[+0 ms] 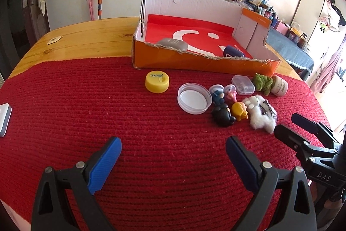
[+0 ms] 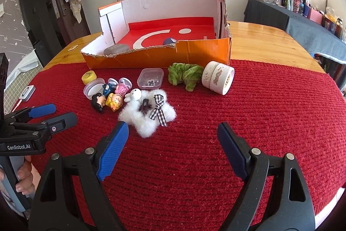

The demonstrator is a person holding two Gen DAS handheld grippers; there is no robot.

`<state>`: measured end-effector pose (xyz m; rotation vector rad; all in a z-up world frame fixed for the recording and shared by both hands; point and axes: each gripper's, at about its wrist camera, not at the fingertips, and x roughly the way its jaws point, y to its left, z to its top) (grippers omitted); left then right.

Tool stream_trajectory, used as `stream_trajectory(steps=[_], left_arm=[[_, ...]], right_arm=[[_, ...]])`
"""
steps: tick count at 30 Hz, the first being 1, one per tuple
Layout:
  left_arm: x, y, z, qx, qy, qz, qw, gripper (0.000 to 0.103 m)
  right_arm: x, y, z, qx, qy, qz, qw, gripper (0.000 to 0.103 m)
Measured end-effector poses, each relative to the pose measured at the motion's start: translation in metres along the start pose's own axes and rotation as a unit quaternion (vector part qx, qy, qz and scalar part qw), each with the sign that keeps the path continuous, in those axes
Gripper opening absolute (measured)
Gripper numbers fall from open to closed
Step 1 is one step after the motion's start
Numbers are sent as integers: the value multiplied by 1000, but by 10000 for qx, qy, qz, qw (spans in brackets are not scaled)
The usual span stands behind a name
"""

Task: Organize objects
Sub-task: 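Withdraw both tools from the box back over the mat, then grasp clear round lid with left tool while right tool grasps white star plush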

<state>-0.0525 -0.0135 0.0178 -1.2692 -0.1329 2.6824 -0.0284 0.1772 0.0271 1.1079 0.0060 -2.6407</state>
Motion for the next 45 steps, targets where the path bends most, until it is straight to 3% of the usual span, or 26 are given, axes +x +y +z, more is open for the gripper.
stream_trajectory(steps=[6, 16, 29, 35, 43, 45], left_arm=[[5, 0, 12, 275, 82, -35, 9996, 94], [23, -7, 33, 955, 313, -261, 9946, 74], [34, -18, 41, 1527, 378, -409, 9867, 66], [34, -18, 44, 1503, 412, -646, 9857, 55], [37, -21, 46, 1613, 390, -705, 9836, 54], [37, -21, 46, 1619, 370, -746, 9833, 54]], right_arm=[[11, -2, 9, -5, 239, 103, 9997, 84], [29, 4, 22, -530, 580, 106, 9969, 84], [39, 10, 30, -877, 674, 339, 9933, 84], [40, 15, 29, -1027, 642, 436, 9917, 79], [40, 22, 28, -1224, 616, 516, 9892, 69], [40, 23, 27, -1273, 593, 555, 9885, 61]])
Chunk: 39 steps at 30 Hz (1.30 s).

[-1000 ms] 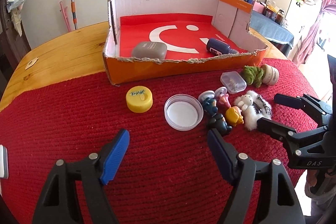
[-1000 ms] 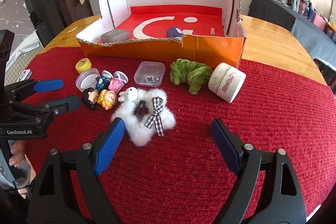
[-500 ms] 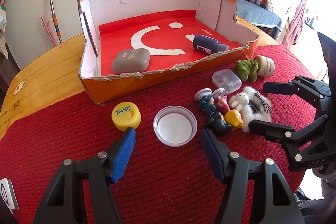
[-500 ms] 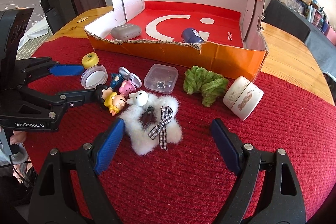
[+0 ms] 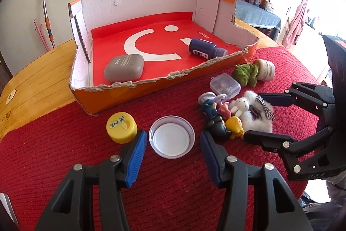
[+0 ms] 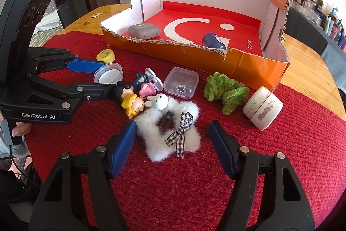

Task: Organize objects
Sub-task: 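Grasp clear round lid with left tool while right tool grasps white star plush, then carry clear lid and white star plush into the box with both tools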

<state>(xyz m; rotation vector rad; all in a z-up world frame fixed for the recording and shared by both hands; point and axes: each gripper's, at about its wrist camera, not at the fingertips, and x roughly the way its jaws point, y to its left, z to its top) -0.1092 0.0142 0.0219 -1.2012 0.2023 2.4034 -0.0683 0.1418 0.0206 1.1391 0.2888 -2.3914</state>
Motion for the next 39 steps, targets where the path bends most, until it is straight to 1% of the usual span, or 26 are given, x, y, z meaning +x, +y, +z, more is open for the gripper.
stream_trajectory(steps=[1, 2, 3, 6, 12, 13, 14, 18, 23, 29, 39], left_arm=[[0, 0, 0, 0, -19, -18, 10000, 48], [0, 0, 0, -17, -34, -2, 10000, 42], [0, 1, 0, -48, -38, -16, 10000, 42], [-2, 1, -1, -98, -76, -48, 9999, 42], [-9, 2, -4, -208, -162, -82, 9996, 42], [-12, 2, -4, -212, -191, -65, 9996, 42], [-14, 2, -5, -214, -221, -59, 9995, 42], [-21, 0, -6, -225, -266, -59, 9994, 42], [-32, -1, -7, -259, -364, -63, 9990, 42], [-46, -7, -6, -202, -538, -38, 9983, 42], [-57, -11, -4, -183, -643, -19, 9978, 42]], right_arm=[[0, 0, 0, -22, -21, 13, 10000, 58], [-1, 1, -1, -35, -47, 37, 10000, 49], [-2, 1, -1, -27, -66, 74, 9999, 45], [-5, -2, -2, 79, -111, 205, 9997, 38], [-14, -5, -4, 203, -260, 312, 9990, 31], [-15, -6, -4, 240, -269, 361, 9987, 25], [-15, -7, -4, 292, -249, 408, 9984, 9], [-12, -8, -6, 343, -168, 429, 9983, 9], [-21, -11, -8, 475, -340, 496, 9971, 8], [-36, -10, -6, 451, -488, 543, 9963, 8], [-42, -8, -4, 498, -536, 624, 9954, 8]])
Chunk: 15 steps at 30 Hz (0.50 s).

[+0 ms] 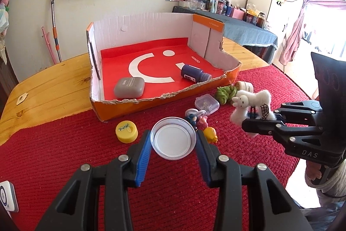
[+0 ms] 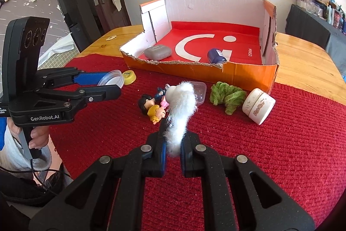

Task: Organize objects
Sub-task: 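Carry clear lid and white star plush into the box with both tools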

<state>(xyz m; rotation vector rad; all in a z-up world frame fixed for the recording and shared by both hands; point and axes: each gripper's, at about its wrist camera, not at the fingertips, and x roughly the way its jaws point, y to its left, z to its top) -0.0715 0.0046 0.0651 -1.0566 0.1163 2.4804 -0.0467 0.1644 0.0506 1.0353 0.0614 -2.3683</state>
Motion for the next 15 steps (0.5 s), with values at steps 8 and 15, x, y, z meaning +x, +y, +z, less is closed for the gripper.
stream_trajectory(steps=[8, 15], left_arm=[[-2, 5, 21, -168, -71, -46, 9998, 42], [20, 25, 66, -470, 44, -41, 9989, 42]], right_arm=[[-9, 0, 19, 37, -174, 181, 9997, 8], [-4, -16, 76, 218, -330, 240, 9989, 9]])
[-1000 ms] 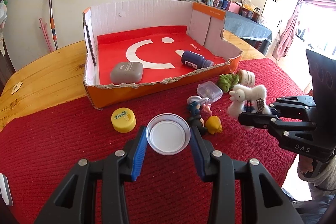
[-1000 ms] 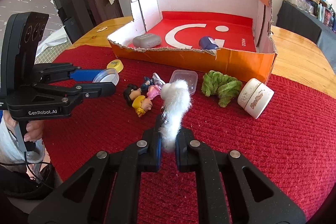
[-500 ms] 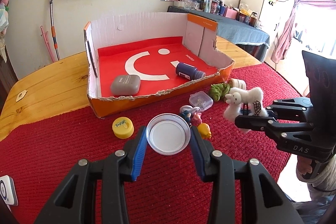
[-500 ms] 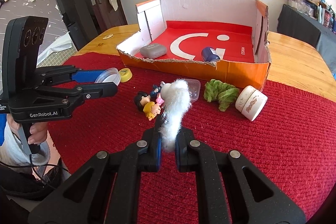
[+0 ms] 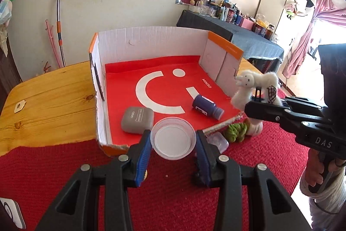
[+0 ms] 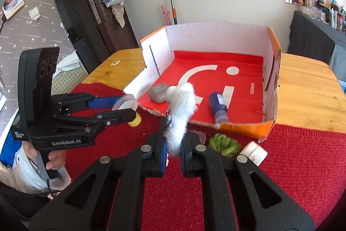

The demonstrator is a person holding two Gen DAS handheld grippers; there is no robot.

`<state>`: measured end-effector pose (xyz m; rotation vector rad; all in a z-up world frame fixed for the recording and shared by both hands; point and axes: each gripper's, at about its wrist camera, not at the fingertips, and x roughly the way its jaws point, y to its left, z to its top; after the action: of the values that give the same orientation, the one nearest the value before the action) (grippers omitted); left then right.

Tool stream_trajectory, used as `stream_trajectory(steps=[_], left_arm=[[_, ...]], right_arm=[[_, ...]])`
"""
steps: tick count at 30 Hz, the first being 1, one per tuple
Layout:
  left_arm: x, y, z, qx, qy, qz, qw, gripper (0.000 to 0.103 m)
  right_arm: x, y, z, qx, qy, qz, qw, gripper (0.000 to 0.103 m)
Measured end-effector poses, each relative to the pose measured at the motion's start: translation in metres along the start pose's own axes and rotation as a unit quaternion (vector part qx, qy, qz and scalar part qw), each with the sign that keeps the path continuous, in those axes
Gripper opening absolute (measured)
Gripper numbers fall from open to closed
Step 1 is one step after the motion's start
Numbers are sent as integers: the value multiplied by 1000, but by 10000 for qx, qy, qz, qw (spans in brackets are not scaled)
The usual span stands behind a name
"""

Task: Organize objects
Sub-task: 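Carry clear lid and white star plush into the box with both tools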

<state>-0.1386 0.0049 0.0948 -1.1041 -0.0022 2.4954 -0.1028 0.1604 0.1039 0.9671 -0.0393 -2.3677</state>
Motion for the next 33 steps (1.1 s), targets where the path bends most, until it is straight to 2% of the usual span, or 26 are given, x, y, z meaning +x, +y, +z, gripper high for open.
stream_trajectory(steps=[4, 8, 13, 17, 20, 26, 33], left_arm=[[20, 5, 30, -9, 94, 114, 9999, 42], [49, 11, 54, -20, 327, 312, 9990, 42], [82, 22, 69, -64, 642, 535, 9965, 42], [104, 31, 74, -156, 892, 615, 9940, 42], [117, 39, 76, -280, 1034, 615, 9923, 42], [133, 51, 74, -534, 1258, 576, 9889, 42], [137, 55, 69, -601, 1375, 606, 9868, 42]], right_arm=[[26, -21, 34, 198, 205, -158, 9995, 9], [64, -45, 58, 462, 651, -463, 9957, 9], [102, -65, 71, 626, 1198, -746, 9880, 9], [120, -74, 73, 742, 1507, -812, 9824, 9], [128, -81, 76, 794, 1558, -1009, 9794, 9], [136, -93, 76, 969, 1705, -1105, 9743, 10], [136, -101, 73, 961, 1821, -1210, 9711, 10]])
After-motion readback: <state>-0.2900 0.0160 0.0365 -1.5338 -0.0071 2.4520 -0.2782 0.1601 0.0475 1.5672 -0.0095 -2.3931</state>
